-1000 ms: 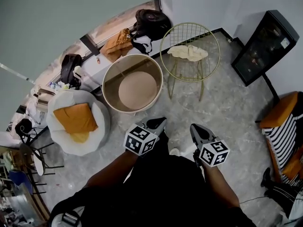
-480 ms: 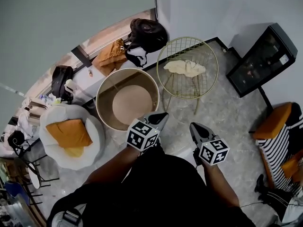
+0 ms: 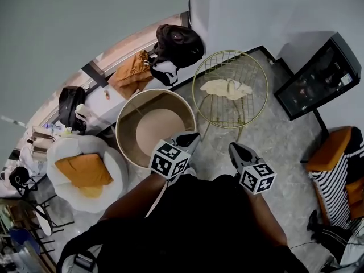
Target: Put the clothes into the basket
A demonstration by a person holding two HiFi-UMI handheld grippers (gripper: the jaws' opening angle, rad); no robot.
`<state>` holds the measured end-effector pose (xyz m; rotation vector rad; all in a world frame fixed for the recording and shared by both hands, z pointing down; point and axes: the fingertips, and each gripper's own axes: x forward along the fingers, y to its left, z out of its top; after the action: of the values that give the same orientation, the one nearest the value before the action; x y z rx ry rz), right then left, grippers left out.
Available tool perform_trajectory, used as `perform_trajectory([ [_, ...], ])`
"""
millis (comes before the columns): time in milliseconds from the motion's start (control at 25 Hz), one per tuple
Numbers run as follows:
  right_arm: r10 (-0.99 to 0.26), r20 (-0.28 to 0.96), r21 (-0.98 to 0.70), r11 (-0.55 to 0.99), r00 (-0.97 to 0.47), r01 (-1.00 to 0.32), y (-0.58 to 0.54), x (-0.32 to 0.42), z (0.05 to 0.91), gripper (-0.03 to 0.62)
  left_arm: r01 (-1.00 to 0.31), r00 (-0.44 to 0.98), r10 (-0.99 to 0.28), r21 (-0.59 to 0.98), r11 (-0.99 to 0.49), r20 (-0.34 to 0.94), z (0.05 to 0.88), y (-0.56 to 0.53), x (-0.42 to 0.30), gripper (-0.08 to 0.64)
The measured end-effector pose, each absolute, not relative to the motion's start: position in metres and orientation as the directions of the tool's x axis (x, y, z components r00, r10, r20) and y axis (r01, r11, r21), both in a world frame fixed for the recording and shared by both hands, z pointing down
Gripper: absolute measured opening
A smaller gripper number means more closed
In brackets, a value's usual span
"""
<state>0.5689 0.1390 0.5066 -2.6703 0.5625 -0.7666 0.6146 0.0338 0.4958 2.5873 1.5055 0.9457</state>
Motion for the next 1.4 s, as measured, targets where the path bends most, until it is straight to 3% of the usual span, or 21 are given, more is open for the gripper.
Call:
perform_trajectory([
  [480, -0.457, 0.493, -0.361, -0.882, 0.740, -0.304, 0.182, 0.660, 0.537, 0.017, 0.723, 0.415, 0.751, 0.315, -0.615, 0.514, 0.511, 0.048, 0.685, 0.000],
  [880, -0.462, 0.653, -0.179, -0.864, 0.599, -0.471, 0.246, 0.785, 0.617, 0.017, 0.619, 0.476, 0.650, 0.299, -0.726, 0.592, 0.534, 0.097, 0.788, 0.000],
  [1400, -0.387, 0.802, -0.135, -0.859, 0.455, -0.493, 0.327, 0.911, 0.760, 0.018, 0.471, 0.475, 0.526, 0.301, -0.829, 0.706, 0.583, 0.144, 0.839, 0.000],
])
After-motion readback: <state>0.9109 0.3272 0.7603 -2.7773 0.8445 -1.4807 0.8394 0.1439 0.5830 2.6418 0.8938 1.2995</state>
